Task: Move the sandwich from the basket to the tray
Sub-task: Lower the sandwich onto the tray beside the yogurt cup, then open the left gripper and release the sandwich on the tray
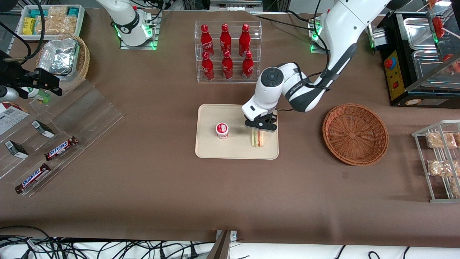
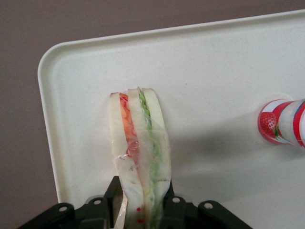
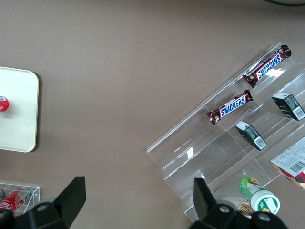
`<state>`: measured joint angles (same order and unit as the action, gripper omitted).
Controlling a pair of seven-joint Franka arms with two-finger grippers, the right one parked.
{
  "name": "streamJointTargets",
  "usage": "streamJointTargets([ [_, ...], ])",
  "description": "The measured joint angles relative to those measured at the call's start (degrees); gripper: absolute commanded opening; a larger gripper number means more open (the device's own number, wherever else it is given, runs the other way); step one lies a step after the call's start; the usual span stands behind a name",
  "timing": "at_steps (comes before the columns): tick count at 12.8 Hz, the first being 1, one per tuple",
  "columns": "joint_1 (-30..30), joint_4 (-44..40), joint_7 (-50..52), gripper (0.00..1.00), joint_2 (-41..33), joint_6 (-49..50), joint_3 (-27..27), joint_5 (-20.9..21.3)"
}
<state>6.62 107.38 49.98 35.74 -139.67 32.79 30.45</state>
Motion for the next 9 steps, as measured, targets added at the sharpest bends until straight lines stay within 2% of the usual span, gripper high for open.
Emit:
streamJointTargets([
  [6,-0.6,-6.6,1.9,1.0,-1.0,7.3,0.0,-0.2],
  [9,-2.7,-10.8,2.5,1.0,-4.3,12.4,0.0,-3.4],
])
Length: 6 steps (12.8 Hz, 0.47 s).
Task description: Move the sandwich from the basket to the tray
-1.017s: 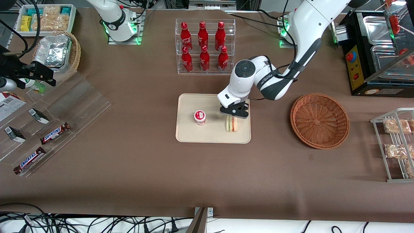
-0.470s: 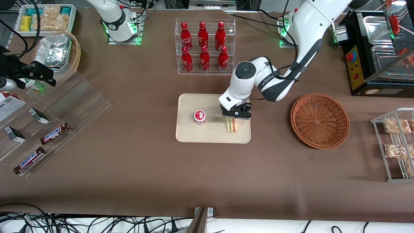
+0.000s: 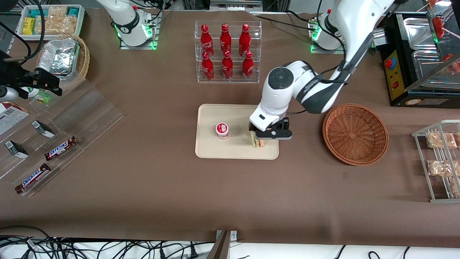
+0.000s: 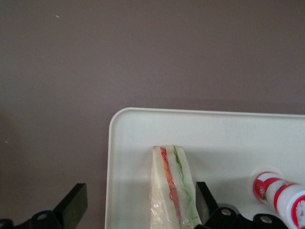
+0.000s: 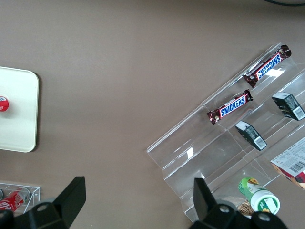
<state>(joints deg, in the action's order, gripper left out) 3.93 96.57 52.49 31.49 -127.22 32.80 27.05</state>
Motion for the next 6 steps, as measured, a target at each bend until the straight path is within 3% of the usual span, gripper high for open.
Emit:
streamJointTargets([
  [6,-7.3,-6.3,-0.3,1.0,-6.6,10.4,0.1,-4.6],
])
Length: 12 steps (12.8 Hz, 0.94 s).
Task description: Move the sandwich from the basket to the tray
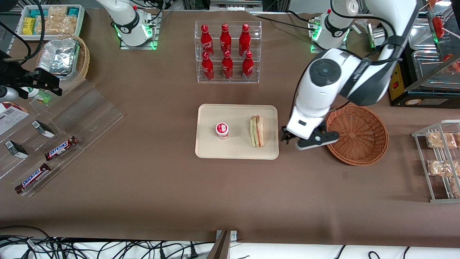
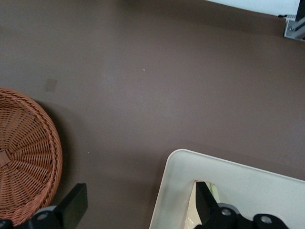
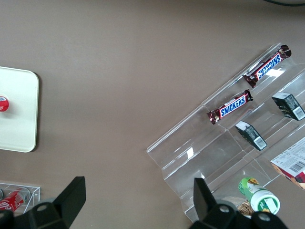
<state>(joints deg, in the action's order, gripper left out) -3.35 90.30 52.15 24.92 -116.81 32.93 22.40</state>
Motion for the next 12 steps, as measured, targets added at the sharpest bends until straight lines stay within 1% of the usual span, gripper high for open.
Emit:
streamJointTargets([
  [2,-2.2,-2.5,-3.7,1.0,-1.2,3.4,0.0,-3.6],
  [5,-6.3,-7.2,-12.4,1.0,-2.2,10.4,0.0,-8.3],
  [7,-9.1,-8.8,-19.1,1.0,-3.2,13.8,-0.4,-11.1],
  [8,-9.5,-9.0,-22.9,1.0,-4.2,15.3,-1.8,-13.1],
  [9,-9.2,-9.1,-26.9,1.0,-5.6,16.7,-4.4,-15.6],
  [10,-8.4,-9.1,-31.2,1.0,-7.1,18.2,-7.7,-17.8],
  [12,-5.8,-9.0,-39.1,1.0,-10.2,21.7,-14.7,-20.9],
])
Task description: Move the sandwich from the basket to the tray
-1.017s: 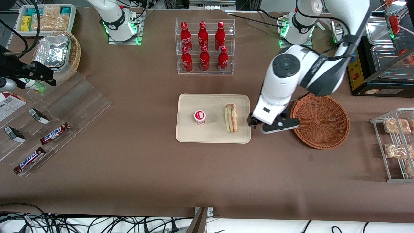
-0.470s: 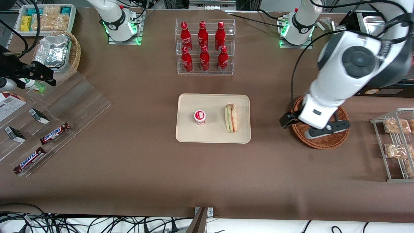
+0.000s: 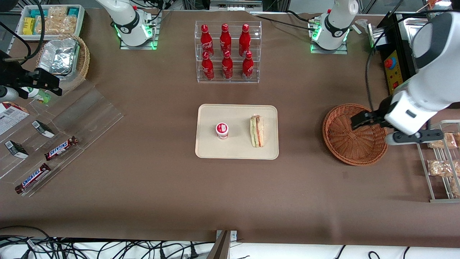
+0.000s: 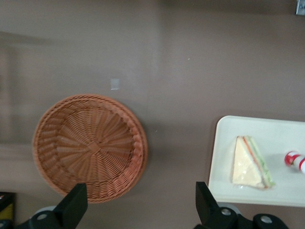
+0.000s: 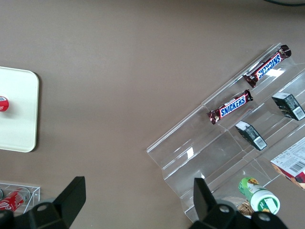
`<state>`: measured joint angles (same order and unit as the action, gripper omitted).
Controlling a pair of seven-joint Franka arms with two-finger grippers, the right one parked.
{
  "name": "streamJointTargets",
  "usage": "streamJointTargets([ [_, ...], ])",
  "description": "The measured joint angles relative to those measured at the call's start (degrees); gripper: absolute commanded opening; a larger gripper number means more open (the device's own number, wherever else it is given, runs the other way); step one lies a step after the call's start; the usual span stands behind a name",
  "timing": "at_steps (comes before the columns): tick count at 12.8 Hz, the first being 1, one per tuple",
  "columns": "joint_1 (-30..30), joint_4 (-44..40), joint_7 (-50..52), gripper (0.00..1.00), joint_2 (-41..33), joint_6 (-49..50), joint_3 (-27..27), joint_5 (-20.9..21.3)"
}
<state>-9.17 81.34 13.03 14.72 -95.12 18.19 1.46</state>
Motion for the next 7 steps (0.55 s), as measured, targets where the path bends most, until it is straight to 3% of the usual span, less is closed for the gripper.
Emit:
streamJointTargets([
  [4,5.1,1.3,-10.5,1.0,-5.0,4.7,-9.7,-1.7],
  [7,6.5,1.6,-11.6,1.0,-6.8,5.6,-11.1,-1.7],
])
